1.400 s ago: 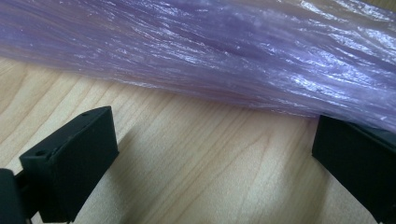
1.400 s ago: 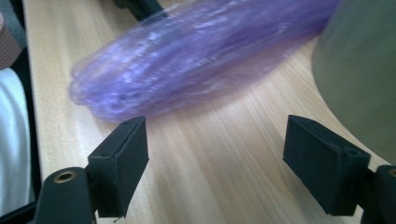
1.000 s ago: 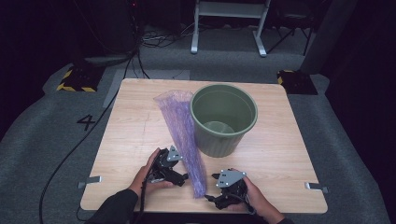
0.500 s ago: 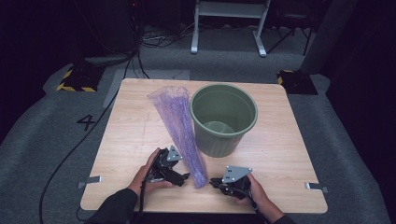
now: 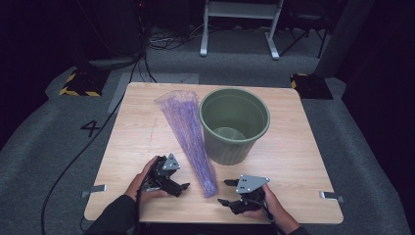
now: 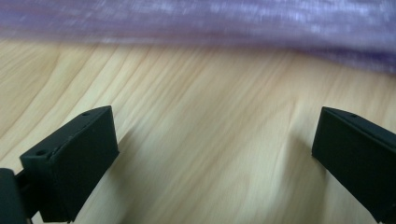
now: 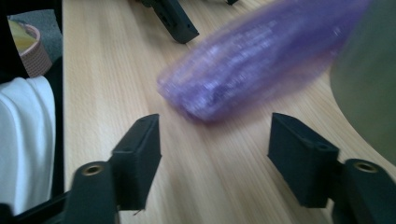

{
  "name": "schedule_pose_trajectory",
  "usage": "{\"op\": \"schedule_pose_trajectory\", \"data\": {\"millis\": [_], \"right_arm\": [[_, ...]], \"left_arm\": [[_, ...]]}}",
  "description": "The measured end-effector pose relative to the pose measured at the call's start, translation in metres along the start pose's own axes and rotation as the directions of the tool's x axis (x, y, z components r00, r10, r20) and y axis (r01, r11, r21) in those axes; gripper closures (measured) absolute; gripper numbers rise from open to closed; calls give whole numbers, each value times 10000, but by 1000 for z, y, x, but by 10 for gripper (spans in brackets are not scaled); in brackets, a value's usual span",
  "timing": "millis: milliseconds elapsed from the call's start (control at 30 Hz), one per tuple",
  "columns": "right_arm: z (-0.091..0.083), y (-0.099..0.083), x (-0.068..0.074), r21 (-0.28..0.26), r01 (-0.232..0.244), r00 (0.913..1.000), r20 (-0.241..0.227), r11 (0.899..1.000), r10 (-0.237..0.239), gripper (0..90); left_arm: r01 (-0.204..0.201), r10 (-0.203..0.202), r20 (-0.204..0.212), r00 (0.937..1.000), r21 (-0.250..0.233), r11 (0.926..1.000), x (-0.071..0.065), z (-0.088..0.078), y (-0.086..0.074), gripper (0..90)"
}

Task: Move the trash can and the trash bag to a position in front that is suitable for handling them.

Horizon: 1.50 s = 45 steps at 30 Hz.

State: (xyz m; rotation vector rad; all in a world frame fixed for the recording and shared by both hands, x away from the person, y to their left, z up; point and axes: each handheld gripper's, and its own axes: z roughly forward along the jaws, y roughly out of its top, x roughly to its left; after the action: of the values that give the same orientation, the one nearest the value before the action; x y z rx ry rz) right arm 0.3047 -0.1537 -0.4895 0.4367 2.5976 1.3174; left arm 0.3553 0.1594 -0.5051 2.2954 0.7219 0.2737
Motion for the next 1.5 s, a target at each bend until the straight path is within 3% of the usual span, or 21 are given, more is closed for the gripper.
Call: {"op": "schedule_pose_trajectory", "data": {"millis": [100,267,500,833,967,1000,1033,1067,1133,1233,1367,1500], "right_arm": [[2,5,5,-249,162,9997,200,9996,-157,289],[4,12,9,-497,149,9996,243,9987,-137,284],[10,16,10,-522,183,9986,509,9985,-156,295],[14,24,8,-815,-18,9998,213,9967,36,281],[20,26,11,-593,87,9998,187,9982,-76,279],[25,25,12,-250,83,9994,347,9997,-74,334],[25,25,12,-250,83,9994,347,9997,-74,334],[29,23,11,52,150,9993,348,9999,-152,473],[32,20,7,457,273,9988,394,9986,-291,598],[31,15,1,577,255,9990,342,9980,-275,730],[23,9,-6,576,156,9994,310,9982,-174,829],[11,-1,-14,591,90,9996,245,9982,-104,847]], "left_arm": [[-49,49,19,10000,-10,10000,6,-11,-12,0],[227,-227,-216,9995,-16,9997,16,-24,-26,0],[313,-313,-268,9991,-14,9995,18,-28,-30,0],[345,-346,-326,9989,-32,9994,18,-28,-30,0],[377,-378,-337,9987,-36,9993,18,-27,-29,0],[378,-379,-344,9987,-24,9993,18,-27,-29,0],[378,-378,-348,9987,-19,9993,18,-27,-29,0],[380,-381,-348,9987,-18,9993,18,-27,-29,0],[391,-391,-371,9985,-10,9992,18,-27,-29,0],[381,-382,-366,9986,-34,9993,18,-27,-29,2],[449,-451,-409,9981,-45,9990,17,-26,-28,2],[1049,-1049,-939,9900,-50,9945,12,-21,-22,7]]}}
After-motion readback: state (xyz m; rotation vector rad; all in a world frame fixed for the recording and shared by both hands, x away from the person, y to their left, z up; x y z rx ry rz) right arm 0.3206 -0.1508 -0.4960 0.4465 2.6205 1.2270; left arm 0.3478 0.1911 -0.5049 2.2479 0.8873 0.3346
